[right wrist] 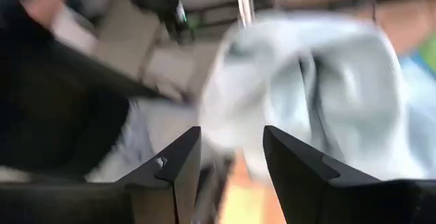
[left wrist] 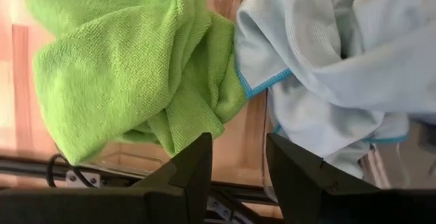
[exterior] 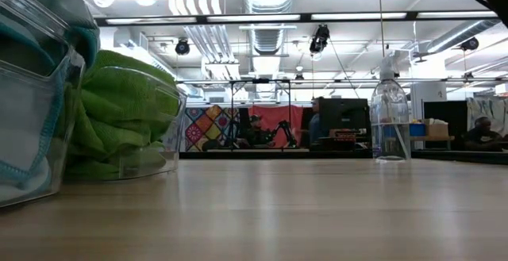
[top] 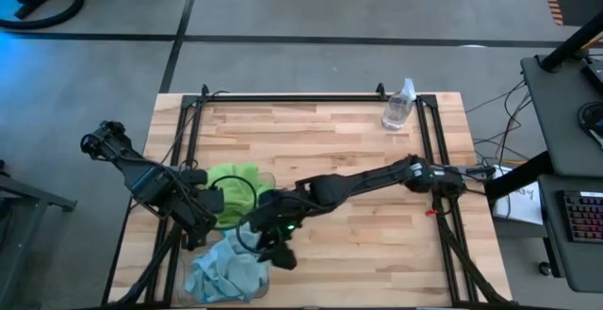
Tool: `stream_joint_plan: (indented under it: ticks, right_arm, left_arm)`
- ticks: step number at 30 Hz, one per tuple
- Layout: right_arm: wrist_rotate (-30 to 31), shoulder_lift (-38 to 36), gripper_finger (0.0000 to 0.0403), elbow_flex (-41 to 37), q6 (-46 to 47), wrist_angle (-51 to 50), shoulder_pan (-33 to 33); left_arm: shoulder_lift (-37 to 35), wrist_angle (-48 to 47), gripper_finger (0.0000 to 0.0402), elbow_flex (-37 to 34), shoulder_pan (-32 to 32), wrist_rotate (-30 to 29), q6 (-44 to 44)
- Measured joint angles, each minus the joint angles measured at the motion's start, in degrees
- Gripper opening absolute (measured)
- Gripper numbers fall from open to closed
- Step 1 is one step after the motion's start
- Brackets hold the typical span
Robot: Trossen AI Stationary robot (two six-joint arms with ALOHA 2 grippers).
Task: Sort microfiber towel by color & place in baskets
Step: Return to Home Position
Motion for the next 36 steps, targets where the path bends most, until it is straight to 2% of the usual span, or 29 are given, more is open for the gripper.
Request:
stream_joint_plan:
  ticks: [5,9,15,21,30,36]
  right_arm:
    - [0.7,-3.2,0.0139,0.0,-7.6,-17.7,0.2]
    - [2.3,-4.4,0.0128,0.0,-6.7,-27.4,0.3]
    - [6.9,-5.5,0.0117,0.0,-6.6,-37.7,0.7]
    - [11.0,-5.7,0.0108,0.0,-13.1,-39.7,2.3]
    - [11.2,-5.7,0.0105,-0.1,-16.2,-41.4,2.4]
    - [11.2,-5.7,0.0104,-0.1,-18.3,-41.5,2.1]
  left_arm:
    - [0.0,0.0,0.0123,0.0,-0.9,0.0,7.8]
    - [0.0,0.0,0.0123,-0.1,-1.5,-0.2,12.1]
    - [-0.1,0.0,0.0123,-0.1,-2.2,-0.6,13.1]
    - [-2.1,0.0,0.0123,-0.3,-5.3,-3.6,12.7]
    - [-8.3,0.0,0.0123,-0.3,-12.2,-13.5,3.3]
    - [-10.7,0.0,0.0123,-0.9,-17.4,-17.9,1.7]
